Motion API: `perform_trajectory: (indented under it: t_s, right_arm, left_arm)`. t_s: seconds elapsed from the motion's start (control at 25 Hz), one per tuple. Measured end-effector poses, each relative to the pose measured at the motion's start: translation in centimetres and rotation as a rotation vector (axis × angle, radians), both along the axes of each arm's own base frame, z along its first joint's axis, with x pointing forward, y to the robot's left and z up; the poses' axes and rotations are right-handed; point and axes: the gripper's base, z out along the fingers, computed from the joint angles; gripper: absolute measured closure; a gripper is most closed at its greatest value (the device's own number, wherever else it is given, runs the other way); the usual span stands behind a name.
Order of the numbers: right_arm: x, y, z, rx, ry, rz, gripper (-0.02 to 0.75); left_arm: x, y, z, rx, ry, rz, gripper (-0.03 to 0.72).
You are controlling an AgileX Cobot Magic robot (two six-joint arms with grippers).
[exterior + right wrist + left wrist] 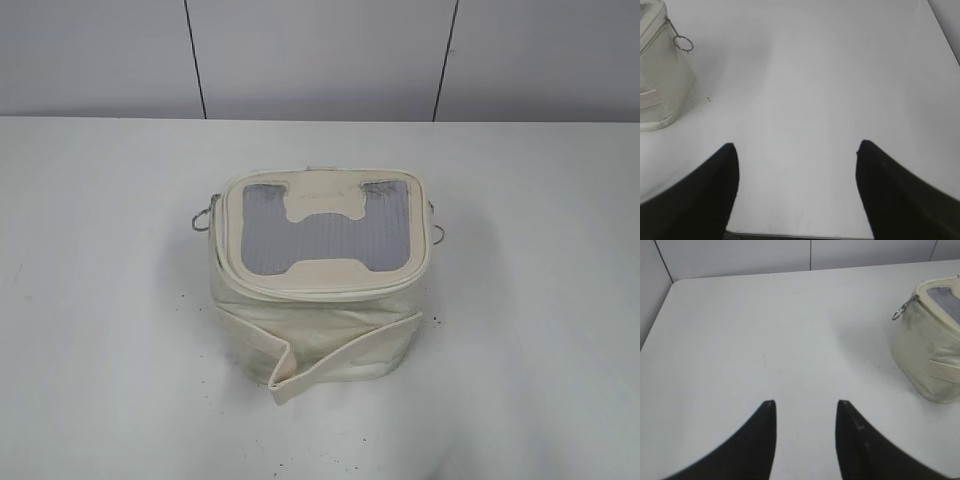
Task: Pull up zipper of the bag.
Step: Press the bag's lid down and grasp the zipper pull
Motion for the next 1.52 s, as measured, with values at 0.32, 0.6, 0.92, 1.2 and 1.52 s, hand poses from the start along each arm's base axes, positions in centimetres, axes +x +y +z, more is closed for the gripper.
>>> perform_trajectory:
  t_s: [0.32,0.6,0.92,1.2,1.52]
  right_arm:
    - [0.0,0.0,0.0,0.0,0.0,0.0,0.172]
    - [0.0,0.0,0.0,0.0,0.0,0.0,0.172]
    - [0.0,0.0,0.0,0.0,0.0,0.0,0.172]
    - [0.0,0.0,0.0,0.0,0.0,0.0,0.172]
    - [0.0,0.0,0.0,0.0,0.0,0.0,0.172]
  left_arm:
    - [0.0,0.0,0.0,0.0,0.0,0.0,0.38]
    - [0.0,0.0,0.0,0.0,0.0,0.0,0.38]
    - [0.0,0.0,0.0,0.0,0.0,0.0,0.38]
    - [0.0,0.0,0.0,0.0,0.0,0.0,0.38]
    - [0.0,0.0,0.0,0.0,0.0,0.0,0.38]
